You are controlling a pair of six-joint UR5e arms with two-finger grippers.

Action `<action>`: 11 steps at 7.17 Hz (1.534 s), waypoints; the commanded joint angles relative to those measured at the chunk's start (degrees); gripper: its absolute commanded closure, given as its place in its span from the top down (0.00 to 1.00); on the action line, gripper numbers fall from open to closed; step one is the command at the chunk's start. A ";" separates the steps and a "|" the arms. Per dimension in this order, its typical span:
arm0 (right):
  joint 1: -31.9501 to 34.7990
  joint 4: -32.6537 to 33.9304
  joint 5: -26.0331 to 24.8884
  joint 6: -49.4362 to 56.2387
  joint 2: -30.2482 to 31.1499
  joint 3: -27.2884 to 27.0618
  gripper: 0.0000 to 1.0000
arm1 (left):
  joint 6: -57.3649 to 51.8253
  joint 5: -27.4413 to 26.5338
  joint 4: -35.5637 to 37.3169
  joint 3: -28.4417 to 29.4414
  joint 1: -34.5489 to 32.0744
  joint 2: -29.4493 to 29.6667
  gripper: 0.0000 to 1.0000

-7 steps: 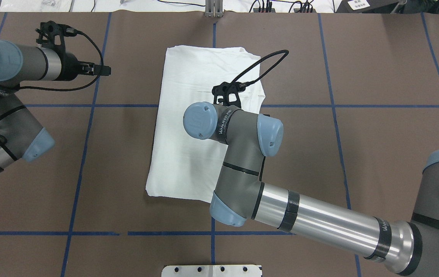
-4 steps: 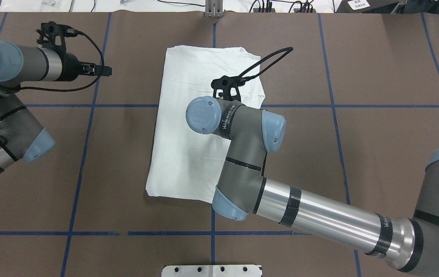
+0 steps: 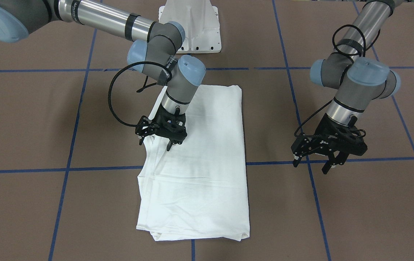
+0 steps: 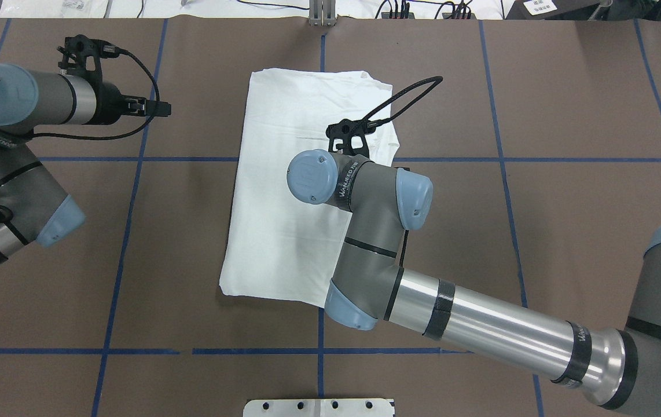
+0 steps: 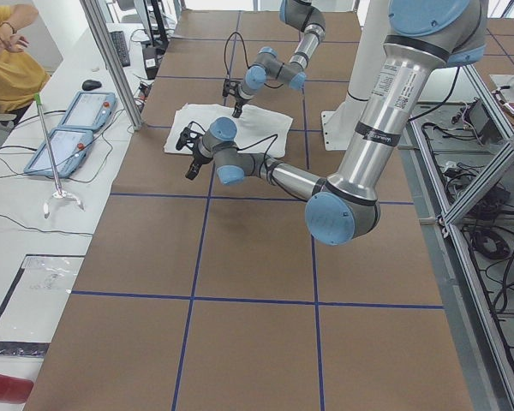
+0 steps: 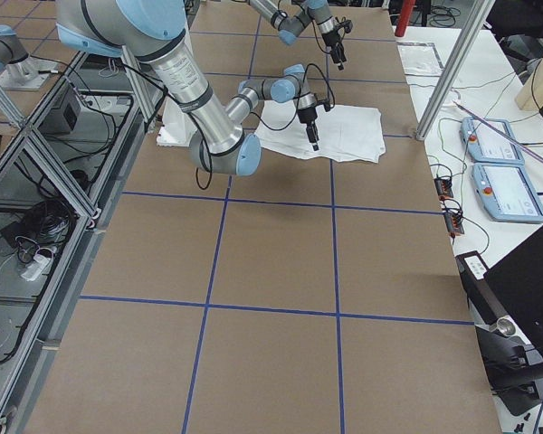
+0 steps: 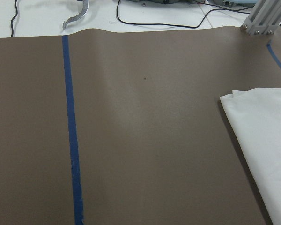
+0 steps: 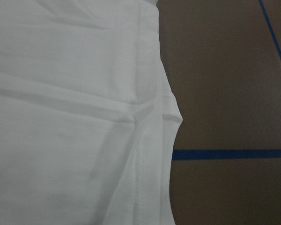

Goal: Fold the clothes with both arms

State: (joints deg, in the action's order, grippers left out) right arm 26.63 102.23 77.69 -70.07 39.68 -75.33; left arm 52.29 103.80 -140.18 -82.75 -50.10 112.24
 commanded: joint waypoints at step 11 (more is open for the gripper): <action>-4.46 -15.42 2.82 -5.30 26.73 -37.66 1.00 | 10.62 -0.35 0.53 -15.70 7.71 -9.43 1.00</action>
State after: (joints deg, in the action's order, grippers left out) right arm 24.55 93.17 80.10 -70.07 62.44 -108.56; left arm 59.81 103.56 -139.78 -90.96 -45.30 108.35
